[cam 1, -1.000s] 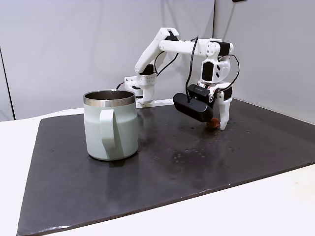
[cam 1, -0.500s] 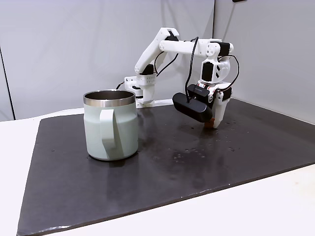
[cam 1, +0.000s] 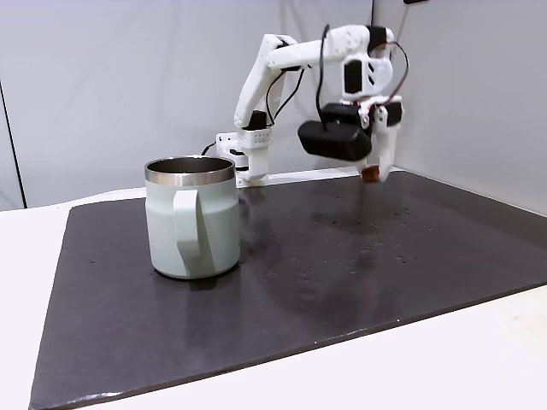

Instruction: Grasp a cube and put it in the cup.

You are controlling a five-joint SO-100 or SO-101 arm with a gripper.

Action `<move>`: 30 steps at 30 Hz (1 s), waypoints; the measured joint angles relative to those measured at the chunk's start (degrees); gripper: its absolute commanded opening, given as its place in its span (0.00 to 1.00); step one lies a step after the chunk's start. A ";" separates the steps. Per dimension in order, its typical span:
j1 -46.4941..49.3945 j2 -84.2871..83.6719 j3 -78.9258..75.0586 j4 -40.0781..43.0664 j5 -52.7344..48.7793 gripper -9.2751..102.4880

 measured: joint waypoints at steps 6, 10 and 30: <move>5.27 13.01 4.22 0.09 3.25 0.09; 9.67 18.72 4.83 0.09 4.22 0.09; 32.26 18.02 -7.91 4.22 6.15 0.08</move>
